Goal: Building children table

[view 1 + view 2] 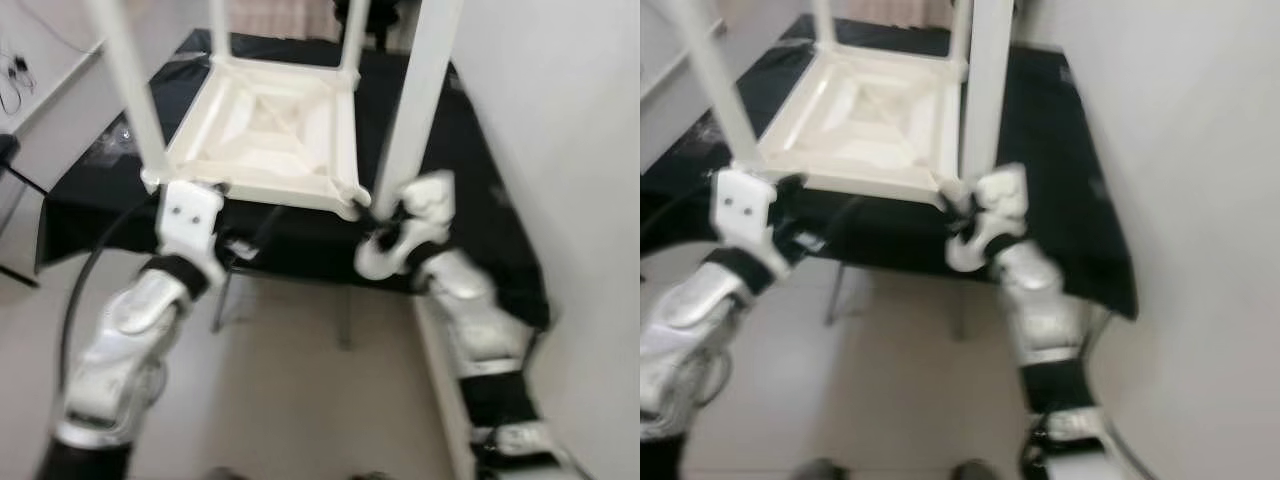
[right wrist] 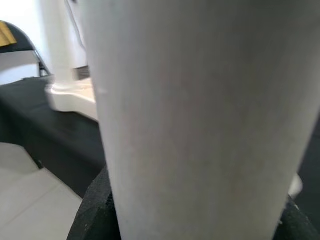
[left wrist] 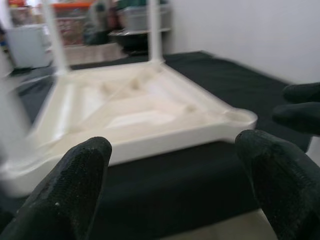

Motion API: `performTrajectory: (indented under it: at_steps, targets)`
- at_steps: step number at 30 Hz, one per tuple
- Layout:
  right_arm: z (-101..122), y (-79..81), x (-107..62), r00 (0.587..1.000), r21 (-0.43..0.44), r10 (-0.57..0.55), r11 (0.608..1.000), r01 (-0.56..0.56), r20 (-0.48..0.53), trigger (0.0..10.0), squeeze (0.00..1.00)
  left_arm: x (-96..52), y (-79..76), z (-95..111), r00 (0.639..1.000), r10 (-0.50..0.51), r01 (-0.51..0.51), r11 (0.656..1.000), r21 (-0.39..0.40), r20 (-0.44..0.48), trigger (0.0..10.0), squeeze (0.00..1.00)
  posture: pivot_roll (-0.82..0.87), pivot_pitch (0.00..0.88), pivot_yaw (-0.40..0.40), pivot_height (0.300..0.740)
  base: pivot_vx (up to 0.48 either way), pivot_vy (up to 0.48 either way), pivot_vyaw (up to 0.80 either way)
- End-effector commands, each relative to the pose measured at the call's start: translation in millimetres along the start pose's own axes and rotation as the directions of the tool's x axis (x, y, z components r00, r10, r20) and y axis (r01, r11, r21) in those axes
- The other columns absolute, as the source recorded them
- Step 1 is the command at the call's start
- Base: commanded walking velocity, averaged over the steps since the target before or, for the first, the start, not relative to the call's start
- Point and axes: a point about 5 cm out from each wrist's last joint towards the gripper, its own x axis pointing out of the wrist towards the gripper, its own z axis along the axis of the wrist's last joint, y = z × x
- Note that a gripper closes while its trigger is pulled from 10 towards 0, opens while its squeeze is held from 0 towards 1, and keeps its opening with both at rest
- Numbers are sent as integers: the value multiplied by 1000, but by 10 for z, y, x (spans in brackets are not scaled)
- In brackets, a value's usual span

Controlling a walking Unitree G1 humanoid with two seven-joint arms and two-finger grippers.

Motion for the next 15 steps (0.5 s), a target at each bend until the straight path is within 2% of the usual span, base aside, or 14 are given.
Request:
performTrajectory:
  at_steps: [1,2,3,4,6,9,10,12,14,15]
  targets:
    - [-21,-145,-89,997,-24,-83,996,82,-12,10000,0,-17,-59,-18,1000,-10,10,1000,6,11,10000,0,78,140,-94,740,0,244,-800]
    - [-55,-172,-119,993,-25,-112,993,111,-23,10000,0,-43,-73,-61,1000,-6,6,1000,7,-1,10000,0,78,142,-94,740,0,0,-800]
    - [-113,-240,-191,984,-40,-174,984,173,-38,10000,0,-111,-107,-164,1000,6,-7,1000,-26,-29,10000,0,78,147,-94,740,0,0,-800]
    - [-113,-240,-191,984,-40,-174,984,173,-38,10000,0,-111,-107,-164,1000,6,-7,1000,-26,-29,10000,0,78,147,-94,740,0,0,-800]
    - [-225,-346,-321,961,-89,-265,962,258,-79,10000,0,-237,-125,-344,996,27,-28,1000,-14,-90,10000,0,79,158,-89,740,0,0,-800]
    - [-251,-363,-346,956,-94,-280,958,272,-88,10000,0,-263,-121,-384,994,32,-33,999,-6,-104,10000,0,79,158,-89,740,0,0,-800]
    - [-334,-386,-414,942,-103,-314,947,303,-119,10000,0,-339,-56,-503,987,66,-68,998,-8,-143,10000,0,78,165,-84,740,0,0,-800]
    - [-372,-384,-443,938,-104,-323,945,311,-130,10000,0,-376,-30,-551,984,82,-85,996,-13,-158,10000,0,78,164,-83,740,0,0,-800]
    - [-544,-373,-549,919,-142,-352,933,330,-178,10000,0,-505,41,-741,967,132,-130,991,21,-216,10000,0,71,160,-80,740,0,0,-800]
    - [-544,-373,-549,919,-142,-352,933,330,-178,10000,0,-505,41,-741,967,132,-130,991,21,-216,10000,0,71,160,-80,740,0,0,-800]
